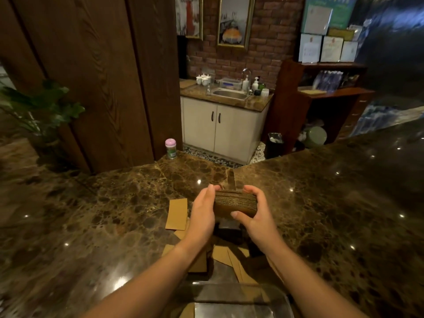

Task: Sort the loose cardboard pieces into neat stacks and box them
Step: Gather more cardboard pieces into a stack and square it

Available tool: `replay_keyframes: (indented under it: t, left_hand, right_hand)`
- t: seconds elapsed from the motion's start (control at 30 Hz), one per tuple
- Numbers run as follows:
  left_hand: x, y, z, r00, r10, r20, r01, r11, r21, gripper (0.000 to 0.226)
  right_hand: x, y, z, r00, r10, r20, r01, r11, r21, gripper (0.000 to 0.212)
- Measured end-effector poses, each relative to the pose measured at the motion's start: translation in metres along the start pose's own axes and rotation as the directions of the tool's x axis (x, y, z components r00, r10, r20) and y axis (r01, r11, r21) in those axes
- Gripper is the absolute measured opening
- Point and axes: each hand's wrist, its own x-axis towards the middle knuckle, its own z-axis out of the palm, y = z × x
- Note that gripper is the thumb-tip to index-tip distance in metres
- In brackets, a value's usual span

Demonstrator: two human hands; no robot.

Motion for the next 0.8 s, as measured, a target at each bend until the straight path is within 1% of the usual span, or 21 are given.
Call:
replay_keyframes:
  t: [0.07, 0.13, 0.2, 0.27, 0.33, 0.4, 0.43, 0.53, 0.6, 0.67, 0.7, 0.8]
  left_hand:
    - [-0.006, -0.009, -0.005, 0.995, -0.072, -0.071, 0.075, 0.997, 0.036, 0.028]
    - [-0.009, -0.020, -0.009, 0.961, -0.228, -0.153, 0.232, 0.973, 0.004, 0.024]
    - [-0.011, -0.032, -0.014, 0.914, -0.366, -0.174, 0.372, 0.928, -0.001, 0.023]
    - [-0.012, -0.041, -0.017, 0.884, -0.440, -0.157, 0.451, 0.891, 0.044, 0.022]
    - [-0.012, -0.046, -0.017, 0.883, -0.452, -0.130, 0.467, 0.873, 0.137, 0.023]
    - [-0.011, -0.047, -0.016, 0.894, -0.433, -0.118, 0.448, 0.874, 0.186, 0.023]
    - [-0.011, -0.047, -0.014, 0.894, -0.435, -0.105, 0.447, 0.880, 0.161, 0.024]
    - [-0.010, -0.049, -0.014, 0.862, -0.500, -0.082, 0.500, 0.866, -0.020, 0.037]
    - [-0.008, -0.052, -0.016, 0.849, -0.519, -0.097, 0.520, 0.854, -0.023, 0.034]
    - [-0.006, -0.057, -0.018, 0.858, -0.502, -0.109, 0.505, 0.863, -0.003, 0.029]
    - [-0.005, -0.058, -0.018, 0.858, -0.501, -0.112, 0.504, 0.864, -0.002, 0.032]
    - [-0.003, -0.058, -0.017, 0.837, -0.534, -0.121, 0.537, 0.843, -0.009, 0.057]
  right_hand:
    - [-0.006, 0.007, 0.002, 0.998, 0.031, 0.054, -0.030, 0.999, -0.022, 0.067]
    - [-0.016, 0.022, 0.006, 0.983, 0.109, 0.150, -0.104, 0.994, -0.036, 0.062]
    - [-0.022, 0.038, 0.006, 0.945, 0.223, 0.238, -0.228, 0.974, -0.007, 0.061]
    - [-0.022, 0.048, 0.001, 0.900, 0.296, 0.320, -0.305, 0.952, -0.023, 0.061]
    - [-0.021, 0.055, -0.007, 0.864, 0.317, 0.392, -0.289, 0.948, -0.131, 0.065]
    - [-0.023, 0.063, -0.011, 0.853, 0.320, 0.413, -0.270, 0.947, -0.176, 0.079]
    - [-0.025, 0.067, -0.012, 0.855, 0.321, 0.408, -0.273, 0.946, -0.174, 0.087]
    - [-0.029, 0.073, -0.010, 0.863, 0.309, 0.400, -0.268, 0.951, -0.157, 0.109]
    - [-0.030, 0.073, -0.008, 0.873, 0.293, 0.391, -0.257, 0.956, -0.143, 0.119]
    - [-0.031, 0.073, -0.007, 0.868, 0.296, 0.399, -0.258, 0.955, -0.146, 0.121]
    - [-0.032, 0.074, -0.008, 0.862, 0.308, 0.402, -0.273, 0.951, -0.144, 0.121]
    - [-0.031, 0.076, -0.010, 0.847, 0.348, 0.402, -0.284, 0.935, -0.211, 0.116]
